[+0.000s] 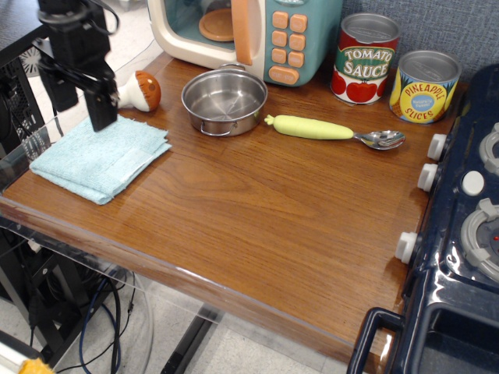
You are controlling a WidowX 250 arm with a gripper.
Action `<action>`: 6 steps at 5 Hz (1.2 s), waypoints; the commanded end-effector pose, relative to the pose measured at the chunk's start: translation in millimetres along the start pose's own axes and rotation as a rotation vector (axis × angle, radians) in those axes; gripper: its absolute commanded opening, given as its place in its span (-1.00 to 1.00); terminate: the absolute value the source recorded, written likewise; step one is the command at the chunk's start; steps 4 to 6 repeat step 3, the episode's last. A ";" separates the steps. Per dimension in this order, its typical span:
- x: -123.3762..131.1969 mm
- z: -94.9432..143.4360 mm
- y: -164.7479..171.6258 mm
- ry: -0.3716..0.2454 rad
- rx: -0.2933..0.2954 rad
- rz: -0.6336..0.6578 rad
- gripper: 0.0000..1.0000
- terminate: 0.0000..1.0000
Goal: Move the blue towel to the left edge of the table
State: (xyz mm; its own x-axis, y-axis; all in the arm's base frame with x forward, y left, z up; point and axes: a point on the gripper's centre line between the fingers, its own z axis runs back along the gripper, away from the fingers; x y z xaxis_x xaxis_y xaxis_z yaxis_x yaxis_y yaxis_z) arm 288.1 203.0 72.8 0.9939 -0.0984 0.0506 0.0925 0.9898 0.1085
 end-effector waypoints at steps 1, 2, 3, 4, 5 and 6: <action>-12.1 23.6 10.2 -0.055 0.047 0.007 1.00 -1.00; -12.1 23.6 10.2 -0.055 0.047 0.007 1.00 -1.00; -12.1 23.6 10.2 -0.055 0.047 0.007 1.00 1.00; -12.1 23.6 10.2 -0.055 0.047 0.007 1.00 1.00; -12.1 23.6 10.2 -0.055 0.047 0.007 1.00 1.00; -12.1 23.6 10.2 -0.055 0.047 0.007 1.00 1.00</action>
